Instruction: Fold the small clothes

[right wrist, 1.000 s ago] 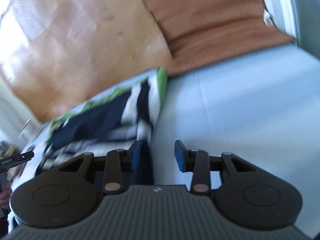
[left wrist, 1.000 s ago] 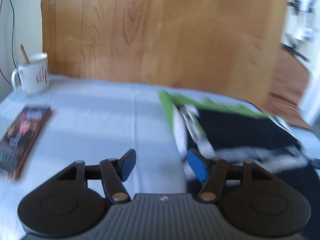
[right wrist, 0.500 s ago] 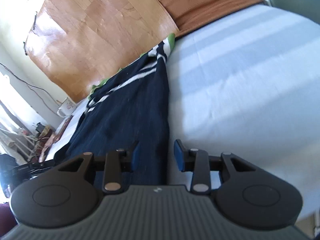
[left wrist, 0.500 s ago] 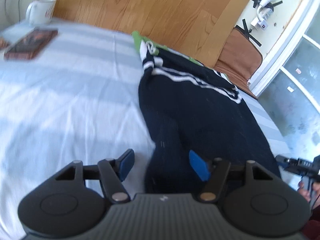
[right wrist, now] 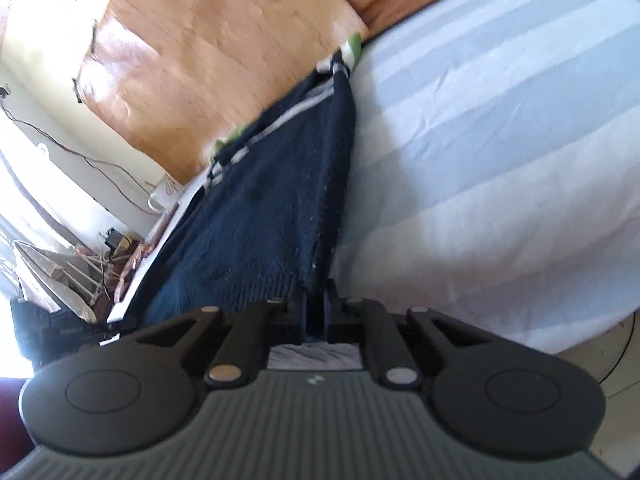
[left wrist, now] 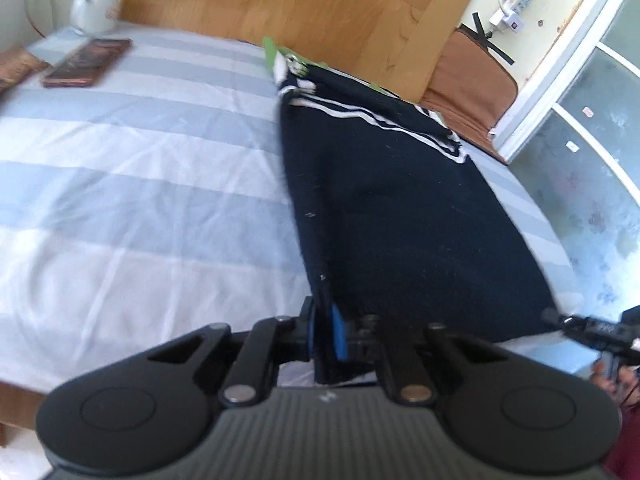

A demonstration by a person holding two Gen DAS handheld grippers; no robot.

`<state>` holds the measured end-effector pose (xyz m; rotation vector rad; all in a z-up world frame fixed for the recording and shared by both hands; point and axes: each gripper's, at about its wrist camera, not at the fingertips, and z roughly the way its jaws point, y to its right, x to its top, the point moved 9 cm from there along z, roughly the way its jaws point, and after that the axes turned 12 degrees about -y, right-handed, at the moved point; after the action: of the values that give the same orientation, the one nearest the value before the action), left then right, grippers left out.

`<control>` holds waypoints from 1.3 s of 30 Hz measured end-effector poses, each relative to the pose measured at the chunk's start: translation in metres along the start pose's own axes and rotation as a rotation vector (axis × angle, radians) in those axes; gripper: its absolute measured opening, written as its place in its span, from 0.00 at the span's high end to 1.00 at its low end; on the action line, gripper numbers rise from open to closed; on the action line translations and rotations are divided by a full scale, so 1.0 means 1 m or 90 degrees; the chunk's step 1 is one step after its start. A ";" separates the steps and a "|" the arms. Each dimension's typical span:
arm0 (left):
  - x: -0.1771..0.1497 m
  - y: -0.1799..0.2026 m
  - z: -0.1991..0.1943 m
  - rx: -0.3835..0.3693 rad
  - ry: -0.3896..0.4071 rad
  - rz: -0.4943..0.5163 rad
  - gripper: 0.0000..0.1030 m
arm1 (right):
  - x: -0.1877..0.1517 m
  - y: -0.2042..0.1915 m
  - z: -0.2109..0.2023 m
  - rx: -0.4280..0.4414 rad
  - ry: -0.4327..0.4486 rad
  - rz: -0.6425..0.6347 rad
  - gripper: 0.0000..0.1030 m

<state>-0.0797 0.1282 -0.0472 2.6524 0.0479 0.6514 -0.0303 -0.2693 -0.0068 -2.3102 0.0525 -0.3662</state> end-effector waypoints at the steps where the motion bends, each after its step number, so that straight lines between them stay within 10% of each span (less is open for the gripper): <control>1: -0.002 -0.004 -0.002 -0.001 0.002 -0.011 0.91 | 0.002 0.002 -0.004 0.002 0.009 0.005 0.91; 6: -0.002 -0.013 0.013 0.001 0.006 -0.055 0.87 | 0.003 0.010 0.010 -0.027 -0.013 0.000 0.90; 11: -0.004 0.007 0.013 -0.038 0.001 -0.017 0.35 | 0.001 0.016 0.012 -0.013 -0.030 0.007 0.77; 12: -0.004 0.011 0.015 -0.020 0.000 -0.002 0.37 | 0.000 0.016 0.013 -0.009 -0.031 0.008 0.77; 15: -0.001 0.018 0.023 0.018 -0.021 0.031 0.93 | -0.002 0.017 0.015 -0.002 -0.048 -0.002 0.90; 21: 0.022 0.004 0.011 -0.086 -0.017 -0.060 0.92 | 0.022 -0.001 -0.009 0.038 0.012 -0.024 0.90; 28: 0.123 -0.019 0.011 -0.198 0.061 -0.193 0.92 | 0.111 -0.011 0.005 0.054 0.083 0.001 0.90; 32: 0.211 -0.030 0.048 -0.163 0.085 -0.220 0.89 | 0.192 0.005 0.055 0.028 0.100 0.030 0.90; 34: 0.243 -0.039 0.071 -0.098 0.090 -0.219 0.66 | 0.226 0.026 0.086 -0.028 0.114 0.046 0.82; 36: 0.251 -0.052 0.084 -0.041 0.082 -0.247 0.64 | 0.238 0.046 0.098 -0.091 0.121 0.068 0.65; 39: 0.234 -0.057 0.075 -0.076 0.106 -0.223 0.48 | 0.225 0.044 0.084 -0.037 0.135 0.044 0.61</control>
<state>0.1663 0.1820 -0.0286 2.3863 0.4930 0.7270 0.2122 -0.2742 -0.0379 -2.3116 0.2503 -0.5802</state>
